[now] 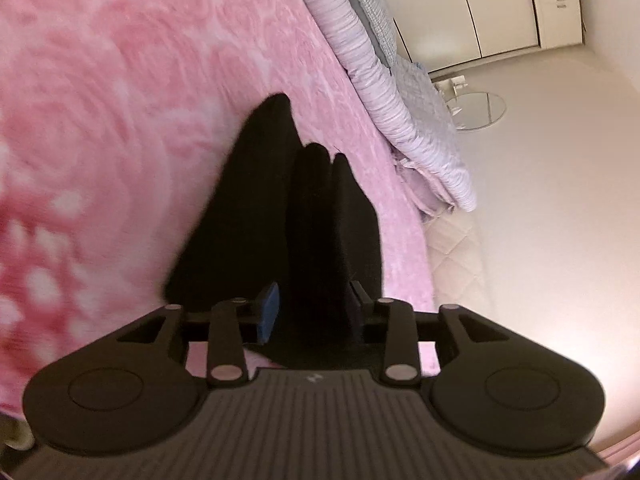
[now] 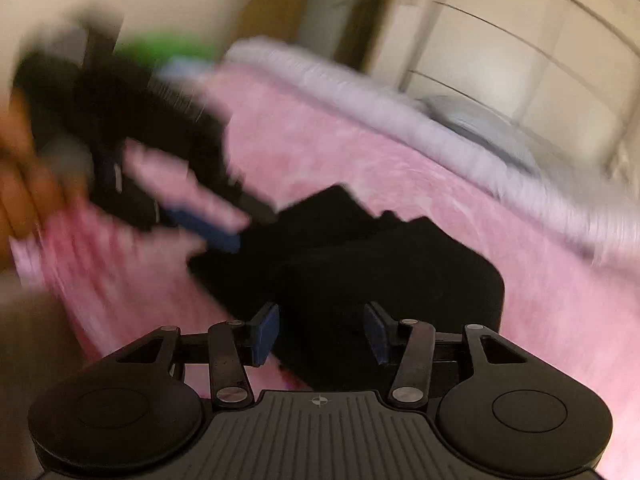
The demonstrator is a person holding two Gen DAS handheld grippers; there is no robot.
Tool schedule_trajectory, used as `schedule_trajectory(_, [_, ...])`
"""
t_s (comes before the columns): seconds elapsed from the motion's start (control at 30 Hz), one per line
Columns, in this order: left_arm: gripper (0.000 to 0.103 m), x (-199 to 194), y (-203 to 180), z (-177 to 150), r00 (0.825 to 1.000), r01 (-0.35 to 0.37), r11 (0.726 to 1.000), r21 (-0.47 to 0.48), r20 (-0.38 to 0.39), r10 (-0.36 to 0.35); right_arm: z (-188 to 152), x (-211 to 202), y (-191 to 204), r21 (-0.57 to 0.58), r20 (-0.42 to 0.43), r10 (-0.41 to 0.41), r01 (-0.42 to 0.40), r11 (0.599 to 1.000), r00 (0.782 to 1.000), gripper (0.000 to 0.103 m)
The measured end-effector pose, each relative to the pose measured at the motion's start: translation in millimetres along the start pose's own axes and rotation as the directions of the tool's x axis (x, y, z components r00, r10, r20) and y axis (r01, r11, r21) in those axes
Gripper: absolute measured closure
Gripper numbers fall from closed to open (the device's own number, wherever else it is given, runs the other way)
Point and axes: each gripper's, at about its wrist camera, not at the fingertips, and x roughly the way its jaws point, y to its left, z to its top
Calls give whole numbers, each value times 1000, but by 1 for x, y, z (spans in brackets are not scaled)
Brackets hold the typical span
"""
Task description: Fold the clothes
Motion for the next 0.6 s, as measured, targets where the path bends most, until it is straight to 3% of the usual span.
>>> schedule_trajectory(0.03, [68,2,1,1,1000,7,1000,-13,-3,-7,-2,-15,-13,117,31,11,-15,993,999,54])
schedule_trajectory(0.07, [66,4,1,2,1000,14,1000,-26,-7,-14,-7,-24,-35,273,59,4,-20,962,998,54])
schedule_trajectory(0.13, [63,12,3,5,1000,17,998,-57,-19,-18,-19,-34,-77,558,86,-35,-20,830,996,54])
schedule_trajectory(0.17, [63,20,5,7,999,7,997,-78,-31,-9,-28,-35,-98,680,82,-61,-11,733,995,54])
schedule_trajectory(0.23, [63,32,8,11,999,28,993,-115,-42,-33,-54,-26,-140,893,34,-67,0,449,997,54])
schedule_trajectory(0.27, [63,37,10,12,998,43,990,-133,-46,-50,-68,-22,-151,946,31,-57,-11,325,998,54])
schedule_trajectory(0.37, [63,52,11,17,995,66,985,-160,-62,-76,-99,-1,-169,998,54,-12,-54,36,998,54])
schedule_trajectory(0.53, [65,75,-3,20,993,69,995,-75,-91,-76,-128,30,-171,981,91,34,-84,-174,995,57])
schedule_trajectory(0.6, [86,75,-17,20,995,47,998,45,-88,-43,-128,31,-170,975,99,39,-89,-203,994,57])
